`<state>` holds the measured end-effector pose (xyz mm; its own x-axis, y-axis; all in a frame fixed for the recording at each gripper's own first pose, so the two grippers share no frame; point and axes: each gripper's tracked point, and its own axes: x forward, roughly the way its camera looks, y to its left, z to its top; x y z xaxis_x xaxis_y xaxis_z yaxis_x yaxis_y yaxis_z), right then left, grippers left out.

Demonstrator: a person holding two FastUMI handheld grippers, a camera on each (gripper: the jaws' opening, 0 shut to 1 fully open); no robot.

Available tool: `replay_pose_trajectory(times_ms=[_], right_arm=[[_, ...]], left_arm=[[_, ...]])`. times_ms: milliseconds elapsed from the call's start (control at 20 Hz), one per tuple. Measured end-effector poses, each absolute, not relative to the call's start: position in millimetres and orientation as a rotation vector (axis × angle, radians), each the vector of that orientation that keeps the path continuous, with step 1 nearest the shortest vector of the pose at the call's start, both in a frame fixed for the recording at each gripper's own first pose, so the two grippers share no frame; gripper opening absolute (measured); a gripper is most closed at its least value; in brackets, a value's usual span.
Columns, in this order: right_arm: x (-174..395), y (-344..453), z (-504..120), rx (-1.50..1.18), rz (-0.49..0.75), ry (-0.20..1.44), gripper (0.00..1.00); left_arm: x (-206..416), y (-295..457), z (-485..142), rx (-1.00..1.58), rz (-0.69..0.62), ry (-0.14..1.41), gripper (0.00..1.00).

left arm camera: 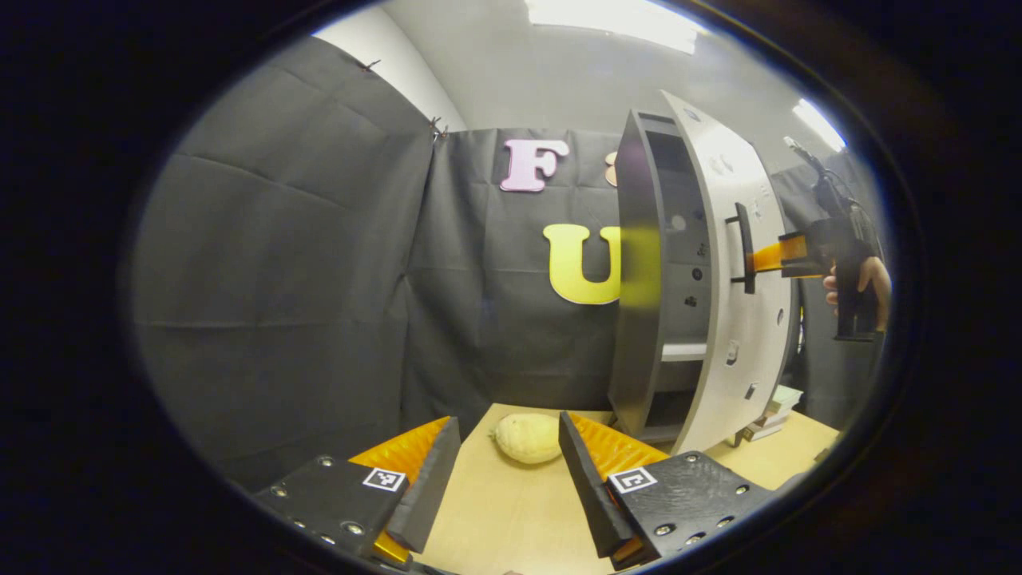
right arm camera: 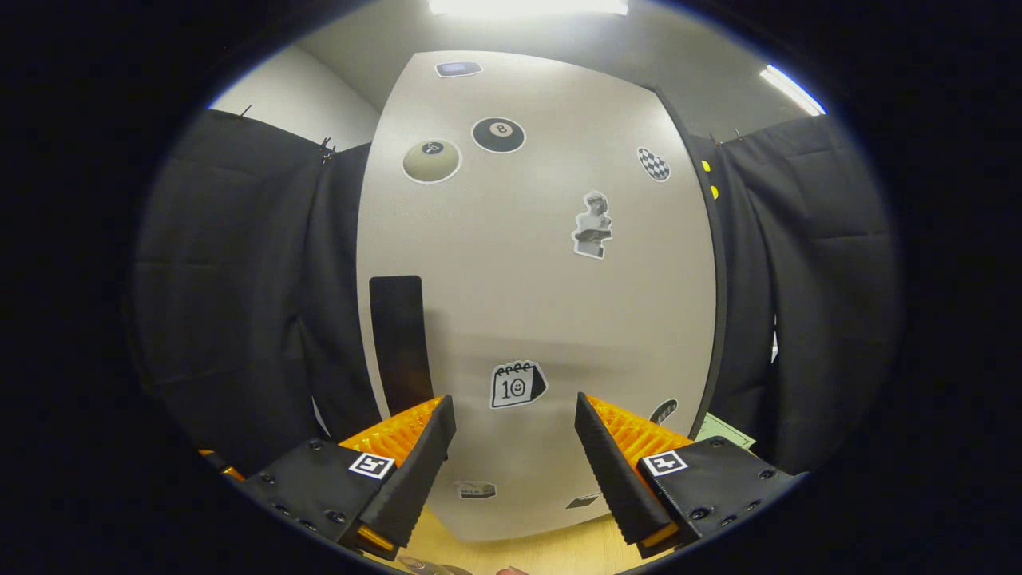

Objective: Open the cabinet door with the right hand, grasp the bottle in the cabinet with the left hand and place it on the coaster, then close the cabinet door with the right hand.

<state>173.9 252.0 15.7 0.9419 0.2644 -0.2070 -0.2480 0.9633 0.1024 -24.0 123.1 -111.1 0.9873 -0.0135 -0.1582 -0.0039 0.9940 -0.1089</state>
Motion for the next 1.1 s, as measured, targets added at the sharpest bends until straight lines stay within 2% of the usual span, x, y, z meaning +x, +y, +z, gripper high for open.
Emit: replay_pose_trajectory(times_ms=[500, 850, 900, 1100], right_arm=[[168, 248, 17, 0.168, 0.31, 0.236, 0.97], [129, 181, 35, 0.107, 0.309, 0.175, 0.99], [122, 169, 37, 0.097, 0.307, 0.165, 0.99], [96, 118, 44, 0.044, 0.301, 0.136, 0.98]], left_arm=[[-38, 92, -85, -0.064, 0.0, 0.135, 0.74], [-48, 45, -50, -0.007, 0.01, 0.094, 0.74], [-49, 38, -45, -0.001, 0.01, 0.089, 0.77], [-57, 11, -21, 0.027, 0.018, 0.057, 0.74]])
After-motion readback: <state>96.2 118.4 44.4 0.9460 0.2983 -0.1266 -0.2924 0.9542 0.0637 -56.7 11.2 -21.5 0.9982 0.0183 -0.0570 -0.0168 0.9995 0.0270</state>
